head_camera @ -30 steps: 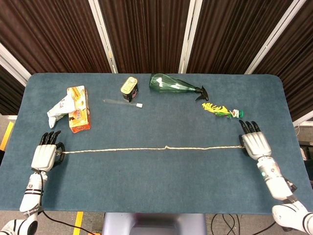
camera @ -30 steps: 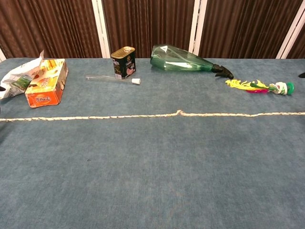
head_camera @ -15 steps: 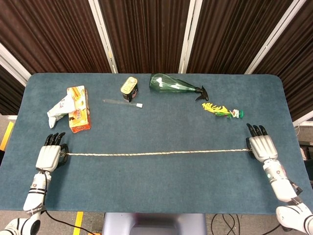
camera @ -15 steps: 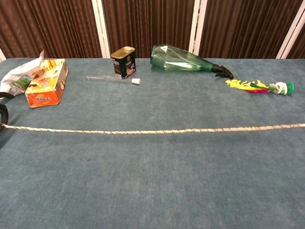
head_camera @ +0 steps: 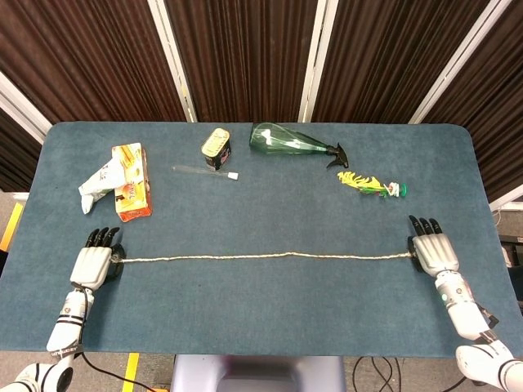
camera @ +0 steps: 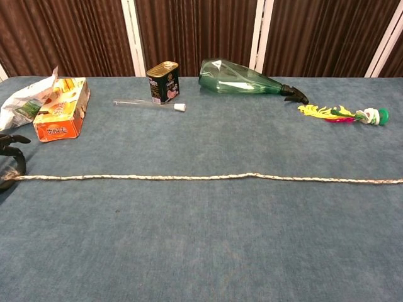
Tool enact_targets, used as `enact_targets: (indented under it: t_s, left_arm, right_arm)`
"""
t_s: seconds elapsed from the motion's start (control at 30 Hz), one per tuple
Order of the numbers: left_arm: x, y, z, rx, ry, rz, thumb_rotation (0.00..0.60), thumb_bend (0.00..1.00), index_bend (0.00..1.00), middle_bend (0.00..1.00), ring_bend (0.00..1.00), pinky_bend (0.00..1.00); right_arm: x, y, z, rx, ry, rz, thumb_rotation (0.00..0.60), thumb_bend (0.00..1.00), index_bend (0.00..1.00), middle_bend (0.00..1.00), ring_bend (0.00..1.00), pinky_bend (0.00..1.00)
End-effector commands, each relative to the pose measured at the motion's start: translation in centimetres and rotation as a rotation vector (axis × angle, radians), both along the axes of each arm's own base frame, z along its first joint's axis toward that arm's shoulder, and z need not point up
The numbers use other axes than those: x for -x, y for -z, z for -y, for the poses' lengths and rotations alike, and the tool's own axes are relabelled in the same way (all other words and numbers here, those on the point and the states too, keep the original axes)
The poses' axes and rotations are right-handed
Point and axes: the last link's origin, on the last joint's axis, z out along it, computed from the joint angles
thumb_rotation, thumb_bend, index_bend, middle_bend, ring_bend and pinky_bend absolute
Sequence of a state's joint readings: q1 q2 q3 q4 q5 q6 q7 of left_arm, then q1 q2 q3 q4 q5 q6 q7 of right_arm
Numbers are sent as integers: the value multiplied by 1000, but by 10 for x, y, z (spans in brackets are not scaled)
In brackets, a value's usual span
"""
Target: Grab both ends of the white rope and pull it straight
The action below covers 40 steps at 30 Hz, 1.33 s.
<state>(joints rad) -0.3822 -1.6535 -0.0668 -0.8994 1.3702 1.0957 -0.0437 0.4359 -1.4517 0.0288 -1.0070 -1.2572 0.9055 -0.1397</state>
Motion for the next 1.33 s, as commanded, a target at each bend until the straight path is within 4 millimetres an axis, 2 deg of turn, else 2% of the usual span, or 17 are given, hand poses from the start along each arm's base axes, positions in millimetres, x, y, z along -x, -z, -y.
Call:
enact_targets:
  t_s: [0.03, 0.1, 0.2, 0.4, 0.6, 0.77, 0.9, 1.03, 1.07, 1.13, 1.33]
  left_arm:
    - [2, -1, 1, 18, -10, -17, 600, 445, 21, 14, 0, 27]
    - [1, -2, 1, 23, -10, -15, 600, 438, 0, 0, 0, 26]
    - [0, -6, 3, 23, 1, -11, 600, 442, 0, 0, 0, 26]
    - [-4, -25, 13, -1, 31, 30, 600, 417, 0, 0, 0, 30]
    - [-18, -65, 32, -88, 86, 119, 600, 408, 0, 0, 0, 30]
    - [-35, -100, 59, -168, 174, 196, 600, 409, 0, 0, 0, 32]
    - [-48, -120, 93, -225, 226, 233, 600, 399, 0, 0, 0, 41]
    - [-48, -121, 124, -210, 211, 199, 600, 398, 0, 0, 0, 38]
    - [-46, -120, 128, -202, 201, 191, 600, 398, 0, 0, 0, 36]
    - [-41, -118, 131, -170, 191, 131, 600, 398, 0, 0, 0, 34]
    - [-40, -120, 127, -175, 177, 100, 600, 399, 0, 0, 0, 29]
  right_arm:
    - [4, -1, -1, -3, 28, -11, 600, 471, 273, 0, 0, 0]
    - [5, -1, -1, -4, 38, -15, 600, 381, 100, 0, 0, 0]
    - [5, -2, -2, -6, 48, -16, 600, 331, 13, 0, 0, 0]
    - [1, -17, -12, 28, 29, 7, 600, 312, 0, 0, 0, 0]
    - [-17, -50, -40, 133, -46, 90, 600, 311, 0, 0, 0, 0]
    - [-45, -84, -77, 244, -158, 172, 600, 311, 0, 0, 0, 0]
    - [-59, -99, -124, 336, -210, 206, 600, 311, 0, 0, 0, 0]
    - [-65, -92, -164, 328, -264, 194, 600, 311, 0, 0, 0, 0]
    - [-67, -92, -167, 322, -277, 198, 600, 311, 0, 0, 0, 0]
    - [-68, -94, -170, 330, -282, 207, 600, 311, 0, 0, 0, 0]
    - [-65, -96, -168, 319, -247, 209, 600, 311, 0, 0, 0, 0]
